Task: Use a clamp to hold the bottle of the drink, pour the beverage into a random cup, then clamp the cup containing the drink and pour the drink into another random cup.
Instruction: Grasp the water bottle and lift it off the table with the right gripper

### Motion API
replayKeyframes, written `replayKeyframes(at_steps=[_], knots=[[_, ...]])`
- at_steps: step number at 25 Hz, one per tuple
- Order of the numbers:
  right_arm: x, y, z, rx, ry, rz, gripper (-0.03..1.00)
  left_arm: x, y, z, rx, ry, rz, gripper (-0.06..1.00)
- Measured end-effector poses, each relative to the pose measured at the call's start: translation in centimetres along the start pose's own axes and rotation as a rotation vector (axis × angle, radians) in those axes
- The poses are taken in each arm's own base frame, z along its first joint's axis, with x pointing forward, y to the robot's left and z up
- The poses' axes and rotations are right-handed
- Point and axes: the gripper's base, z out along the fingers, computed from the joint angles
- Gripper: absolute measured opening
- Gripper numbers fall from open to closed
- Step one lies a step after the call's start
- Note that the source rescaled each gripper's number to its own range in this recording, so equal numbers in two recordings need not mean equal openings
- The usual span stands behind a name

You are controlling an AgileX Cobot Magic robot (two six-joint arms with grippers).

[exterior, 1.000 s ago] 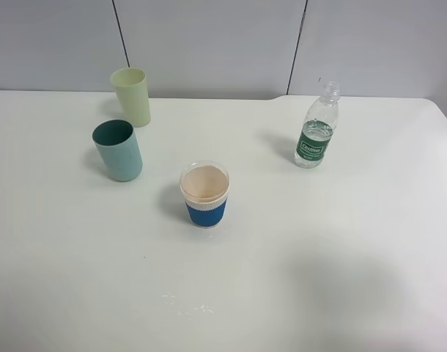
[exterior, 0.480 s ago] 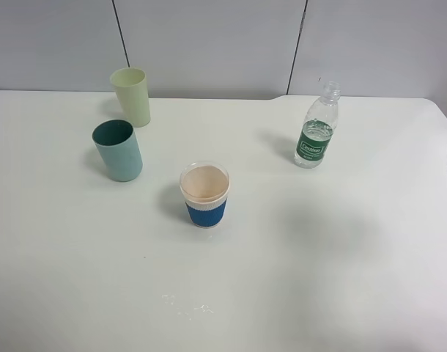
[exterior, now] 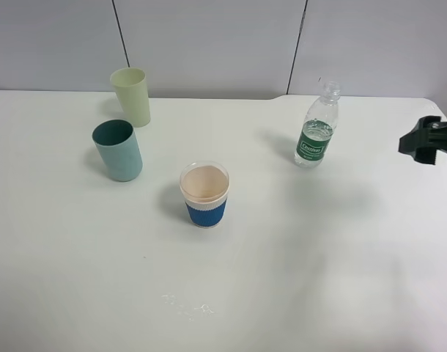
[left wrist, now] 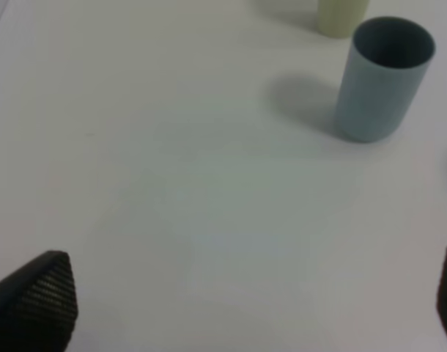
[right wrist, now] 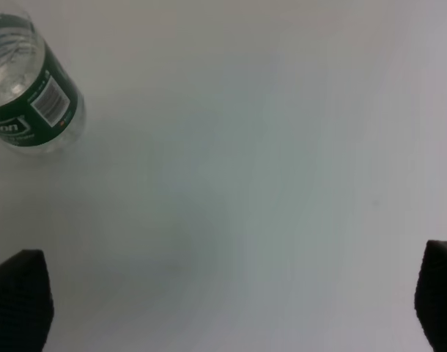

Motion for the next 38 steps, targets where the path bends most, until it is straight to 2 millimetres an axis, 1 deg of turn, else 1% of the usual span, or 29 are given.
replayKeyframes(at_steps=[4, 6, 13, 18, 22, 27, 30, 38], knots=[[-0.1, 1.7, 2.6, -0.058, -0.013, -0.051, 1.00, 0.0, 0.0, 0.0, 0.000, 0.000, 0.000, 1.00], [0.0, 2.1, 3.7, -0.070, -0.008, -0.060, 1.00, 0.0, 0.0, 0.0, 0.000, 0.000, 0.000, 1.00], [1.6, 2.4, 7.8, -0.072, 0.074, -0.057, 1.00, 0.0, 0.0, 0.0, 0.000, 0.000, 0.000, 1.00], [2.2, 2.5, 9.7, -0.075, 0.073, -0.057, 1.00, 0.0, 0.0, 0.0, 0.000, 0.000, 0.000, 1.00], [2.7, 2.6, 10.9, -0.077, 0.064, -0.057, 1.00, 0.0, 0.0, 0.0, 0.000, 0.000, 0.000, 1.00], [3.2, 3.0, 12.0, -0.086, 0.060, -0.065, 1.00, 0.0, 0.0, 0.0, 0.000, 0.000, 0.000, 1.00], [3.1, 3.1, 12.2, -0.095, 0.034, -0.082, 1.00, 0.0, 0.0, 0.0, 0.000, 0.000, 0.000, 1.00], [1.9, 3.5, 12.2, -0.131, -0.106, -0.145, 1.00, 0.0, 0.0, 0.0, 0.000, 0.000, 0.000, 1.00]])
